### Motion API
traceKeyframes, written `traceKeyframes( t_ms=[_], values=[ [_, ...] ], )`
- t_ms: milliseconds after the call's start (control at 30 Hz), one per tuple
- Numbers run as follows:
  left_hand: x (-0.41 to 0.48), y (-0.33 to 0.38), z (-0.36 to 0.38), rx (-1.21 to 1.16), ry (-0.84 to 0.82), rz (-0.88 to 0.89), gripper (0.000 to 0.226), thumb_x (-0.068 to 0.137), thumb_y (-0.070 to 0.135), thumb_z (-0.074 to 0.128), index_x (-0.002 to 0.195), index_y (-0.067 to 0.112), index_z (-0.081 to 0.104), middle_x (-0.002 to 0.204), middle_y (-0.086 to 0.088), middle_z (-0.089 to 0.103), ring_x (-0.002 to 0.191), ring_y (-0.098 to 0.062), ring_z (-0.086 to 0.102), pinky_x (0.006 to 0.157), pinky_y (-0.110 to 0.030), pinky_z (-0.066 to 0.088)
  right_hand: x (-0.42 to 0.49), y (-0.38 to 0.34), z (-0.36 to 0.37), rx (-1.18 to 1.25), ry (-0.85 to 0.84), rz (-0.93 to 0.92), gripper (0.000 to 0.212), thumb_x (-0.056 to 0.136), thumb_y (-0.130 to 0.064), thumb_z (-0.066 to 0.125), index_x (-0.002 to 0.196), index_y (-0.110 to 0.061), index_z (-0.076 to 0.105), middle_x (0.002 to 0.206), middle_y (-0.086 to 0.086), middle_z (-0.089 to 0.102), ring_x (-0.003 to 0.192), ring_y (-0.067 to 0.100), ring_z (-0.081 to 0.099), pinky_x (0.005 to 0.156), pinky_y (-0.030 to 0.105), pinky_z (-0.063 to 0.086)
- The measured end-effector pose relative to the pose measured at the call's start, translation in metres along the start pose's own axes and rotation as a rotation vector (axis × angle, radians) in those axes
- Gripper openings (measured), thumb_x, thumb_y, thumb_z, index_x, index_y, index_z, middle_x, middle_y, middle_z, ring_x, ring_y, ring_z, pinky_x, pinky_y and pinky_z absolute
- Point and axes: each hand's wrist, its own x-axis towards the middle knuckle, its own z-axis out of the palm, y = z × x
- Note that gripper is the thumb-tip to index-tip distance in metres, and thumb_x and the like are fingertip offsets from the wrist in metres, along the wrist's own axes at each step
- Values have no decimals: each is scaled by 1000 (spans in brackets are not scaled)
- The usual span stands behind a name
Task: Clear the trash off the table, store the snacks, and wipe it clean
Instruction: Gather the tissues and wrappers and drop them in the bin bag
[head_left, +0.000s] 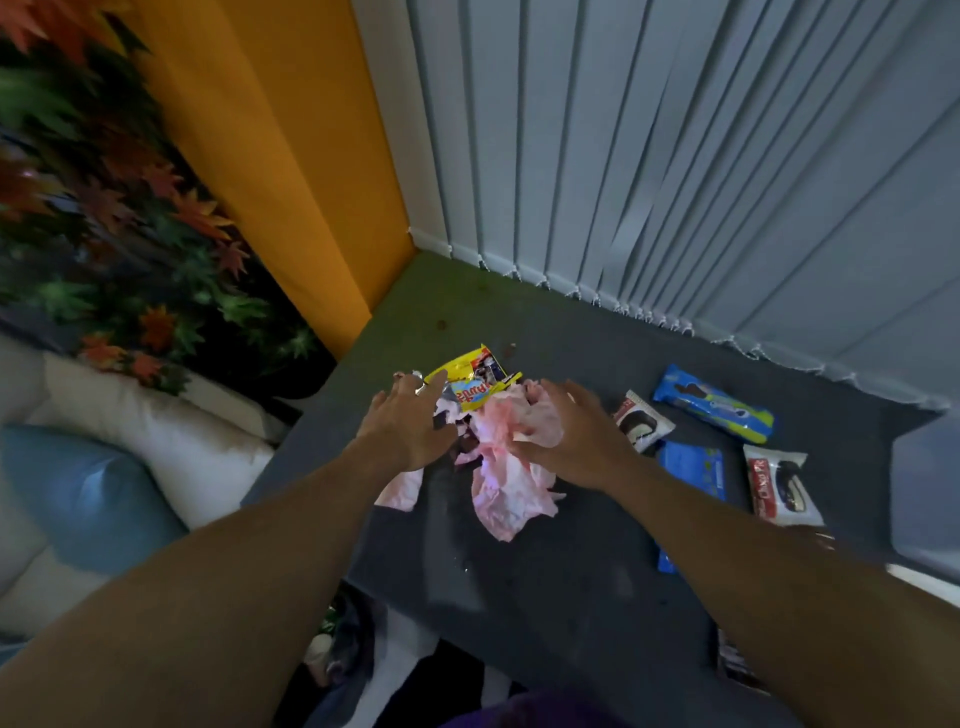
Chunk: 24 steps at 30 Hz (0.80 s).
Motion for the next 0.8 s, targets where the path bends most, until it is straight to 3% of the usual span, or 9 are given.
traceKeyframes(
  t_ms=[200,333,467,533,633,733,800],
  values=[
    [47,2,-1,-22,-59,53,80,95,52,52,159,20,16,152,-17,31,139,-39,35,115,-48,31,20,1,19,41,-14,106,111,58,-82,68,149,-46,15,163,10,12,152,24,7,112,58,33],
    [82,6,1,-102,-57,33,75,100,54,45,159,19,15,161,-17,20,143,-42,30,116,-49,28,33,-1,34,23,40,113,114,53,-88,65,147,-42,19,157,-1,24,147,25,21,106,59,39],
    [111,9,5,-167,-146,12,87,97,50,53,160,20,1,167,-9,4,150,-36,19,118,-48,23,44,-2,50,-20,74,133,106,65,-73,70,151,-36,21,152,0,34,139,25,35,101,50,47],
    [124,8,10,-153,-186,14,90,95,49,56,160,20,1,164,-12,18,146,-35,29,115,-48,31,48,0,55,-63,83,144,97,72,-63,71,151,-33,25,142,5,43,131,28,41,99,46,48],
    [132,10,14,-75,-167,-5,82,94,47,59,156,15,17,152,-14,40,137,-36,39,108,-45,33,51,0,57,-17,77,163,80,82,-42,71,150,-31,31,130,9,49,118,28,49,94,41,50],
    [136,10,16,-40,-155,-24,49,94,43,56,134,16,48,136,-12,55,126,-35,49,101,-44,32,54,0,54,15,94,160,65,81,-23,68,142,-25,48,122,10,57,109,29,58,90,38,53],
    [135,7,16,-66,-143,-29,39,94,39,54,127,19,55,132,-10,57,123,-32,52,101,-46,29,54,-2,47,1,104,161,56,84,-21,68,139,-21,54,123,10,58,109,28,60,87,31,51]
  ],
)
